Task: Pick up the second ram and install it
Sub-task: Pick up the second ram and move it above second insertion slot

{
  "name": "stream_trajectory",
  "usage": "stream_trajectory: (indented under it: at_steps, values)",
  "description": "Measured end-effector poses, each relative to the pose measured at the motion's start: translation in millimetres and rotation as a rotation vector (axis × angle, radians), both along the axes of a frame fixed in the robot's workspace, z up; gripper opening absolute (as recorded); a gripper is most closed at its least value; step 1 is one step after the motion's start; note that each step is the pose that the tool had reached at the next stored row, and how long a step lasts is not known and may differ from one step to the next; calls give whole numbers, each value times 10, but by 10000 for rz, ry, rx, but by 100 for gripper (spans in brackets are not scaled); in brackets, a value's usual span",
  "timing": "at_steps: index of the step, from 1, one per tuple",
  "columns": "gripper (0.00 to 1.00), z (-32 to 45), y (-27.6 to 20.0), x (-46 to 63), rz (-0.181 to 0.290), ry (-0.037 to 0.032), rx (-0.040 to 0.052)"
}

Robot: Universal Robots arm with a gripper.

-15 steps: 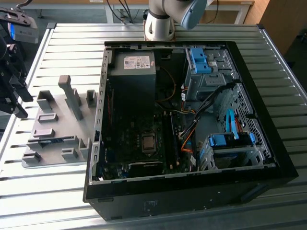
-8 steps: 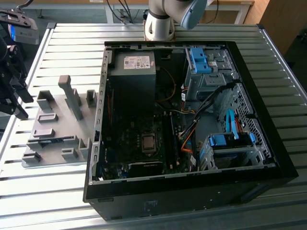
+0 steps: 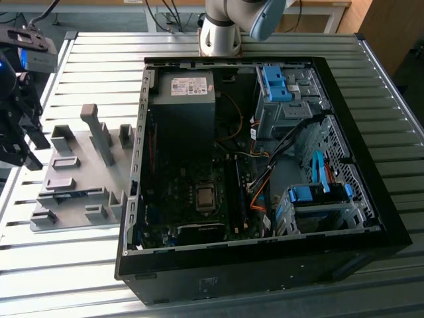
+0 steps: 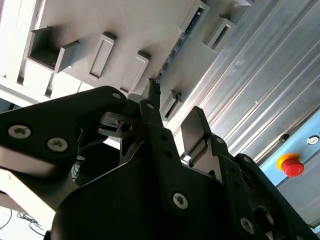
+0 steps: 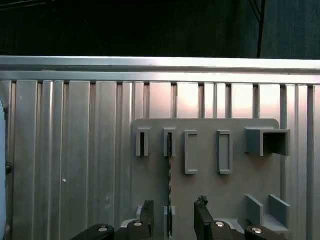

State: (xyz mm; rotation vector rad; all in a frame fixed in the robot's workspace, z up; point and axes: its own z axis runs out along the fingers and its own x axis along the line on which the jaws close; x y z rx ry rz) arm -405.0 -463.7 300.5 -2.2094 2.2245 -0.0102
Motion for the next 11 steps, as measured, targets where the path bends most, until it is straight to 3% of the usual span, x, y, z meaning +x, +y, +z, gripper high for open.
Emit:
stream_trajectory:
  at_steps: [3,10,11]
  values:
    - [45,-52,-3,0,-194,-2,2]
    - [43,-61,-3,0,-197,-2,1]
    - [36,-120,-3,0,-205,-2,0]
